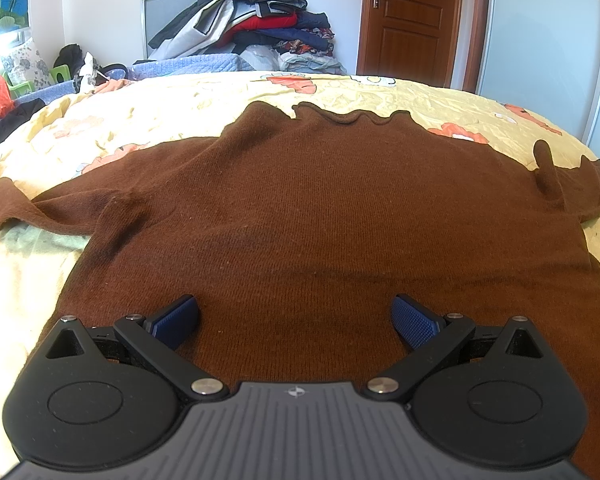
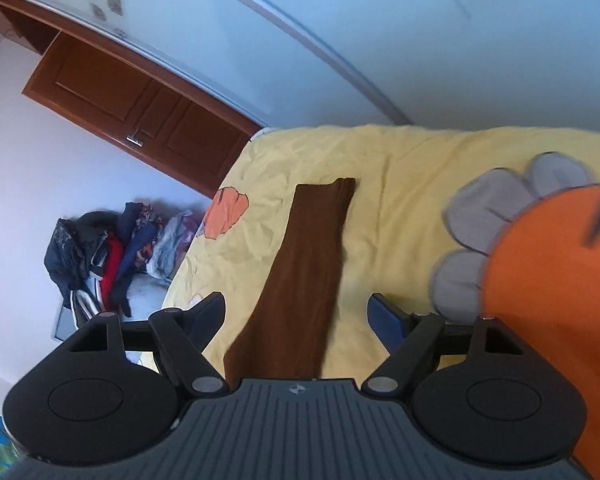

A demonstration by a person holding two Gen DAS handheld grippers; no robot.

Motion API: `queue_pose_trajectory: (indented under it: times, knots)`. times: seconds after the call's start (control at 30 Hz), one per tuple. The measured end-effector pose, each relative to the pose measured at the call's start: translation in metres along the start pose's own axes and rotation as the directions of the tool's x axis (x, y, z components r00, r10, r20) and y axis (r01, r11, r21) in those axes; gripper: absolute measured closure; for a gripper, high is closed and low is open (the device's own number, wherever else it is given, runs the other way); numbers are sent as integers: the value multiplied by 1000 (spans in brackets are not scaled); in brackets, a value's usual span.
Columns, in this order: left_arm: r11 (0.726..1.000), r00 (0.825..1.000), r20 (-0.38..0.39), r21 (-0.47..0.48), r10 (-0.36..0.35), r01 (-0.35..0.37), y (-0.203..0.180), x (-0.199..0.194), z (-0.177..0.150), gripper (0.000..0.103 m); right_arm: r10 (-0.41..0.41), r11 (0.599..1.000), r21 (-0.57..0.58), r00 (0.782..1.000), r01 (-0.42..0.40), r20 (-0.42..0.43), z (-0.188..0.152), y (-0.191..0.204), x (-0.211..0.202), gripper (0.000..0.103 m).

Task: Fold small clothes
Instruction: 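Reach the right gripper to a brown sweater sleeve cuff and close on it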

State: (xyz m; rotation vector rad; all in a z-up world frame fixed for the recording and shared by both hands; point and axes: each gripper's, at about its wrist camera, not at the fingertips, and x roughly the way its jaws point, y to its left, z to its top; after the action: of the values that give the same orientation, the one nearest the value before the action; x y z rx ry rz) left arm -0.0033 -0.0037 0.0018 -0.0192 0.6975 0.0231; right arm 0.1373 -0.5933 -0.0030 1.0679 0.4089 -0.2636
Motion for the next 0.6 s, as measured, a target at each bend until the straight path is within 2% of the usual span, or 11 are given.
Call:
queue_pose_trajectory:
  times: [0.1, 0.2, 0.23, 0.27, 0.37, 0.43, 0.5, 0.53, 0.6]
  knots:
    - [1000, 1000, 0, -1, 0, 0, -1, 0, 0, 0, 9, 999, -40, 1000, -8, 20, -1, 3, 20, 36]
    - [1000, 1000, 0, -2, -1, 1, -2, 0, 0, 0, -4, 998, -68, 1000, 6, 31, 4, 7, 35, 72]
    - [1000, 1000, 0, -1, -1, 1, -2, 0, 0, 0, -27, 997, -75, 999, 29, 30, 2, 6, 39, 92]
    - [1000, 1000, 0, -2, -1, 1, -3, 0, 0, 0, -45, 996, -77, 999, 47, 22, 2, 5, 37, 92]
    - [1000, 1000, 1, -5, -4, 4, -3, 0, 0, 0, -2, 997, -81, 998, 7, 58, -4, 7, 22, 91]
    - [1000, 1000, 2, -8, -7, 7, -4, 1, 1, 0, 66, 994, -86, 996, -60, 67, -12, 18, 5, 91]
    - [1000, 1000, 4, -14, -11, 11, -2, 1, 1, 0, 146, 977, -167, 987, -134, 64, -27, 46, -18, 91]
    - [1000, 1000, 5, -17, -13, 13, -1, 0, 1, 0, 190, 962, -208, 980, -176, 52, -38, 62, -31, 91]
    - [1000, 1000, 7, -22, -17, 17, 0, 1, 1, 0, 304, 916, -272, 953, -296, -16, -70, 99, -58, 91]
